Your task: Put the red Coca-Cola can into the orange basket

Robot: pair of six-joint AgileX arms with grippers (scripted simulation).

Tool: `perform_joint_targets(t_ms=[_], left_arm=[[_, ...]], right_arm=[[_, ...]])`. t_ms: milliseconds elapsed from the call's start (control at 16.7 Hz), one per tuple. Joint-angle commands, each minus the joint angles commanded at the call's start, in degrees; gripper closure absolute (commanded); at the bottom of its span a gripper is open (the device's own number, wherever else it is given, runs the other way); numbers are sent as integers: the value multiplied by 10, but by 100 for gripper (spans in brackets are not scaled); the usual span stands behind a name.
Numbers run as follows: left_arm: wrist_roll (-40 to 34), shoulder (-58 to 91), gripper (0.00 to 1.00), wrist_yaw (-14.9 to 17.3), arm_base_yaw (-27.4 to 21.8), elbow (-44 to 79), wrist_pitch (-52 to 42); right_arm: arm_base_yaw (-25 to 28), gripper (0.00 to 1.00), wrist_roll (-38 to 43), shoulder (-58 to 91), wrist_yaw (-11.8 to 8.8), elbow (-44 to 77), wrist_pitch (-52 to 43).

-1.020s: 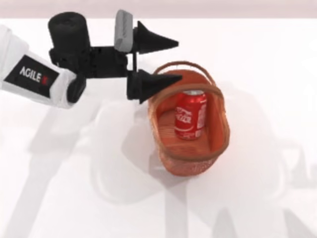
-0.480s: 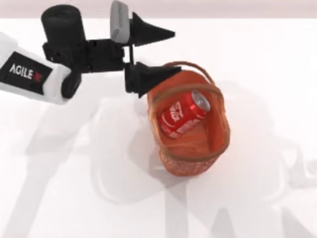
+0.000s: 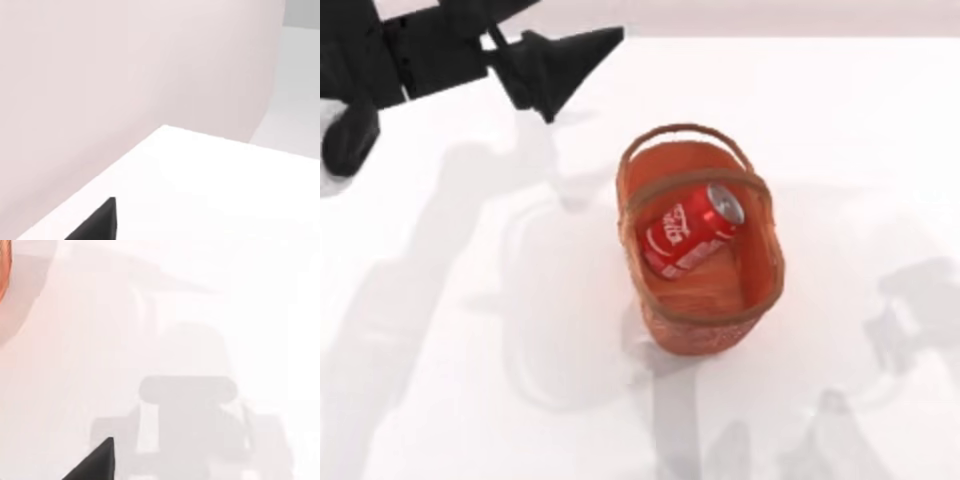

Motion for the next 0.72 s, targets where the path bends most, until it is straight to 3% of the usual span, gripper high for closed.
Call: perform_joint_targets(t_ms=[720], left_arm=[[-26,-600,0,-328,89,-347,-279]], right_arm=[[174,0,-278,668,-4,687,-492]])
